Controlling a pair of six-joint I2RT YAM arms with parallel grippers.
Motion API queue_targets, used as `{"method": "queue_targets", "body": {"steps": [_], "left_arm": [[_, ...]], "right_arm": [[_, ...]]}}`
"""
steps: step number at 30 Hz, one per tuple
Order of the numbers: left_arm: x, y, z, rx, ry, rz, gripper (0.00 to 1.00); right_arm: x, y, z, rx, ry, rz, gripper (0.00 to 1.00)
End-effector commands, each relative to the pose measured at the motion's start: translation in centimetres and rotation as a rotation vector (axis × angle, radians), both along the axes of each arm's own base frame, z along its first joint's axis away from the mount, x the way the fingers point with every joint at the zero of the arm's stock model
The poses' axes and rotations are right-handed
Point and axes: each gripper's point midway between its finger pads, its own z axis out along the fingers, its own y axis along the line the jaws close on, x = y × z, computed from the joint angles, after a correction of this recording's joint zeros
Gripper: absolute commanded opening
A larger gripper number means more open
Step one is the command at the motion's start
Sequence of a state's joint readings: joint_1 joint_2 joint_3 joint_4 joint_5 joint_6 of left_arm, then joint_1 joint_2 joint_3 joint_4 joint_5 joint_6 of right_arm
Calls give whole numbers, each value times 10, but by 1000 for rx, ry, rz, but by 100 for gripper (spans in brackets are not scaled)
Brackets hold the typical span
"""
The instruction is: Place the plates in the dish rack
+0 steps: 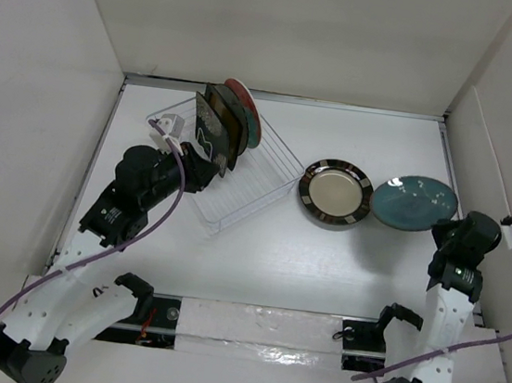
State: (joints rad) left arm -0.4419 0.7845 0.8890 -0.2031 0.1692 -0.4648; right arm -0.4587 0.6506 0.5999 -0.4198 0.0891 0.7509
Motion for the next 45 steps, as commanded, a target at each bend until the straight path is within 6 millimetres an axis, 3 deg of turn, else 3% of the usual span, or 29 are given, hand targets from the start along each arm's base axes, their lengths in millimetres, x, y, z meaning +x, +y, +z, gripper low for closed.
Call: {"method": "queue_targets", "body": {"steps": [1, 3, 4, 5, 10, 11, 13, 14, 15, 17, 18, 19, 20, 21, 22, 24, 25, 26, 27, 28, 29, 31, 32, 33, 36, 37, 39, 40, 45], "left_arm": [[11, 13, 15, 5, -52, 57, 13], [16, 20, 17, 7, -55, 87, 13], [17, 21, 19, 8, -58, 95, 13], [18, 22, 19, 9, -57, 101, 13], [26, 29, 15, 31, -38, 151, 13], [28, 33, 13, 36, -33, 169, 13], [30, 36, 12, 41, -28, 195, 13], [32, 43, 12, 39, -24, 229, 13], [32, 43, 13, 36, -23, 234, 13], [33, 55, 19, 32, -27, 296, 18], [32, 61, 27, 23, -48, 319, 19], [31, 67, 35, 13, -65, 338, 19], [29, 69, 39, 5, -73, 345, 20], [25, 72, 46, -11, -93, 362, 20], [22, 74, 48, -18, -100, 369, 22], [18, 77, 52, -26, -112, 379, 24], [18, 78, 52, -20, -111, 381, 25], [18, 81, 49, -7, -99, 392, 25], [19, 81, 45, 3, -87, 398, 25], [20, 82, 40, 14, -76, 403, 25], [20, 84, 39, 19, -74, 410, 25], [21, 89, 36, 30, -74, 436, 25], [20, 91, 36, 34, -75, 445, 25], [19, 97, 38, 37, -83, 475, 24], [10, 111, 53, 6, -160, 532, 25], [9, 113, 54, 4, -177, 538, 25], [6, 116, 57, 5, -188, 553, 25], [7, 117, 55, 10, -183, 556, 25], [18, 113, 36, 50, -136, 552, 25]], "right_arm": [[24, 24, 181, -199, -466, 137, 0], [29, 57, 219, -217, -540, 264, 0], [33, 56, 216, -215, -527, 265, 0], [33, 67, 238, -220, -571, 300, 0], [53, 163, 287, -147, -691, 599, 0], [65, 180, 286, -136, -677, 635, 0], [62, 224, 315, -115, -752, 741, 0], [78, 244, 311, -112, -728, 778, 0], [76, 257, 333, -121, -769, 808, 0], [80, 289, 351, -110, -814, 877, 0], [99, 308, 341, -107, -781, 910, 0], [96, 317, 365, -105, -839, 934, 0], [98, 332, 368, -104, -844, 962, 0], [118, 350, 355, -122, -805, 980, 0], [119, 354, 374, -123, -845, 985, 0], [126, 378, 377, -127, -851, 1035, 0], [143, 396, 359, -134, -801, 1059, 0], [145, 399, 375, -138, -836, 1058, 0], [145, 412, 375, -147, -837, 1085, 0], [159, 427, 359, -165, -798, 1089, 0], [157, 430, 378, -181, -840, 1075, 0], [158, 450, 370, -238, -802, 1097, 0], [168, 466, 354, -267, -767, 1101, 0], [165, 466, 374, -310, -807, 1081, 0], [176, 494, 354, -367, -760, 1072, 0], [174, 493, 365, -392, -777, 1042, 0], [182, 506, 352, -438, -758, 1040, 0], [183, 504, 358, -456, -766, 996, 0], [183, 528, 335, -603, -721, 927, 0]]}}
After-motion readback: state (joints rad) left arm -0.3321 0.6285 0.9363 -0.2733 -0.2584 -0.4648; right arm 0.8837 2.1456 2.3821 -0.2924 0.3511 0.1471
